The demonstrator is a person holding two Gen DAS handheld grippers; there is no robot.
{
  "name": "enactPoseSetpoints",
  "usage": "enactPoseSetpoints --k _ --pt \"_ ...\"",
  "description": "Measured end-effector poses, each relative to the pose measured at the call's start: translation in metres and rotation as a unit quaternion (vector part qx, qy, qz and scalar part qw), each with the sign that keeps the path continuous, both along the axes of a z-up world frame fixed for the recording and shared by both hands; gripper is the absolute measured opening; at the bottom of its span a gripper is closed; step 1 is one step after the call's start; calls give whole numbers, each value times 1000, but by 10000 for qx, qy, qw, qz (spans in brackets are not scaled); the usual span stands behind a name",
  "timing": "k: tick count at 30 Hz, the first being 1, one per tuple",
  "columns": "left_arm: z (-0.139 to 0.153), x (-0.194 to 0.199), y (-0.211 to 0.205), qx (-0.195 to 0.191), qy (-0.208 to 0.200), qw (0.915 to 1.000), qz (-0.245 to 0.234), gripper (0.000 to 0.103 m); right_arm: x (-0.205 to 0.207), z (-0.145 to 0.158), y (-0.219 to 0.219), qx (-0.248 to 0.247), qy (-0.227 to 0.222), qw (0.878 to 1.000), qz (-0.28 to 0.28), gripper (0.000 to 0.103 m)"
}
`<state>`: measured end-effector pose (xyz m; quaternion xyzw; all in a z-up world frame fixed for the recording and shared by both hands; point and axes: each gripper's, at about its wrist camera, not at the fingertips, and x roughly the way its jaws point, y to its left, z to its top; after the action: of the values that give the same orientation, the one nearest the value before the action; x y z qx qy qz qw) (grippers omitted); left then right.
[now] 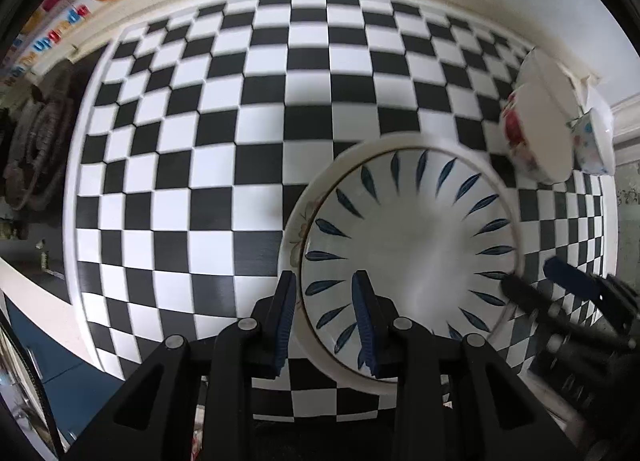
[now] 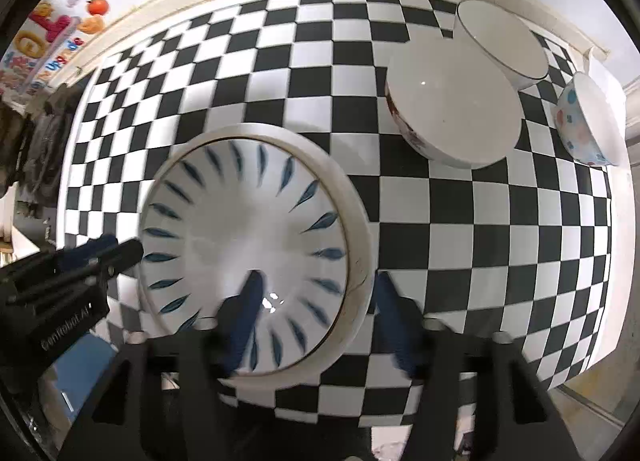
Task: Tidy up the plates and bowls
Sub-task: 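Open both grippers and lift them away from the plate stack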
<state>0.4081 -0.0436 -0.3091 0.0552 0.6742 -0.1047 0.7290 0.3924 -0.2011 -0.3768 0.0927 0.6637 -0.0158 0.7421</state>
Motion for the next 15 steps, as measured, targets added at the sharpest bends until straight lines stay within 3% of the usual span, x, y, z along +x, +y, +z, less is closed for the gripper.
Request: enactPoseSetpoints --k 6,15 --pt "43 -18 10 -198 -285 9994 -64 31 -31 42 -1 -27 -371 9992 -122 84" --pt "104 -48 18 -460 -582 9972 -90 32 -69 126 6 -90 -912 9955 -244 87"
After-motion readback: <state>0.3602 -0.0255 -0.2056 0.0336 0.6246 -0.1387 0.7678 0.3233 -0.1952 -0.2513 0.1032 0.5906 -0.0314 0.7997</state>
